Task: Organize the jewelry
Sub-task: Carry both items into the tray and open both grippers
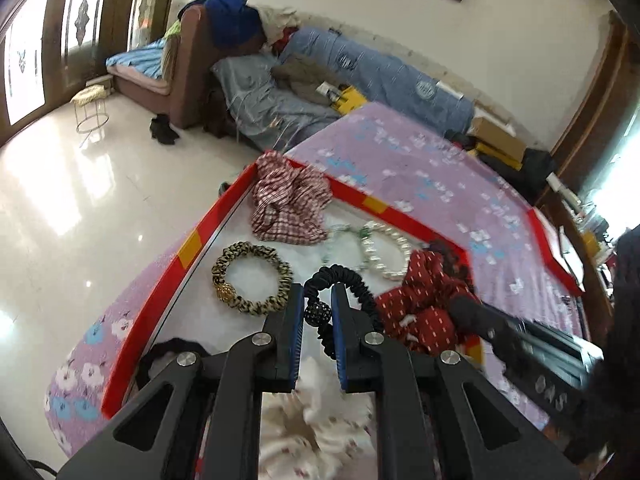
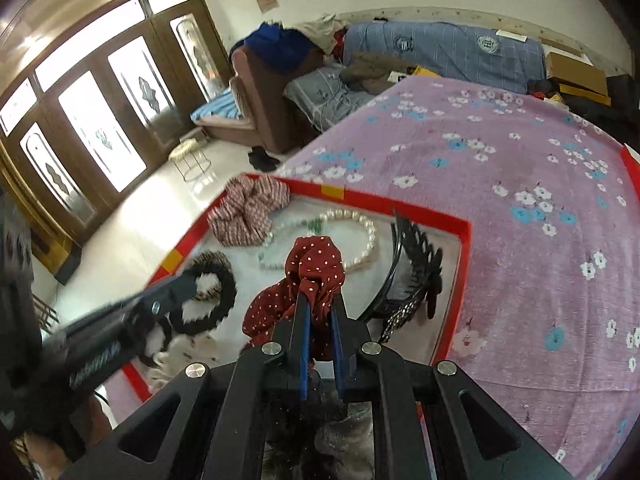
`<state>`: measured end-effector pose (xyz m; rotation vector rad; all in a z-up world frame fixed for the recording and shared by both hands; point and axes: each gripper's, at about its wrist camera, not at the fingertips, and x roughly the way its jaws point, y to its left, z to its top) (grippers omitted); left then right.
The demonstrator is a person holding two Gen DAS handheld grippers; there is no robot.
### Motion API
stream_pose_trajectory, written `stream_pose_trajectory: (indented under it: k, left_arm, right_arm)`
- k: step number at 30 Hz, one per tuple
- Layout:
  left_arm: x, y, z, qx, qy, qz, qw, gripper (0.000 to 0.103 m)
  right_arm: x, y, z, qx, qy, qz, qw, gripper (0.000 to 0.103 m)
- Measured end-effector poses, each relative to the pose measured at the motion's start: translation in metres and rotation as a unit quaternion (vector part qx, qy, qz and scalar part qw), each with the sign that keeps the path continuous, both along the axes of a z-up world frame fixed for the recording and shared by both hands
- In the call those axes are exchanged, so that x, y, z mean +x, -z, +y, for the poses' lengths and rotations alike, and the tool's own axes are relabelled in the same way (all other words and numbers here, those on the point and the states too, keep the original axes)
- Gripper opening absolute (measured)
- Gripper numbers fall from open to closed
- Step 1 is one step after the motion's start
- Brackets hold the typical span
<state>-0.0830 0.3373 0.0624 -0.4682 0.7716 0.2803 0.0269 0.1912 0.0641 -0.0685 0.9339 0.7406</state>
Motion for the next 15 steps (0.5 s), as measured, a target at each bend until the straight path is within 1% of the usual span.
stream_pose_trajectory:
  k: [3,6,9,15]
  left_arm:
    - [0.013,0.007,0.003,-0.001,0.002,0.025,0.9997,0.013]
    - [0.019,0.011,0.006,-0.006,0.006,0.029,0.9995,0.013]
    - [0.022,0.012,0.010,-0.012,0.000,0.030,0.9995,0.013]
    - [0.016,0.006,0.008,-0.013,0.001,0.022,0.9997,0.015]
  right_arm:
    - [0.001,0.008,0.003,-0.013,-0.001,0.003,1.000,0.011]
    - [0.002,0.013,0.004,-0.023,-0.002,0.003,1.000,0.011]
    - [0.003,0.018,0.005,-0.028,-0.004,0.007,1.000,0.011]
    - [0.003,0.024,0.009,-0.032,-0.006,0.012,0.999,0.011]
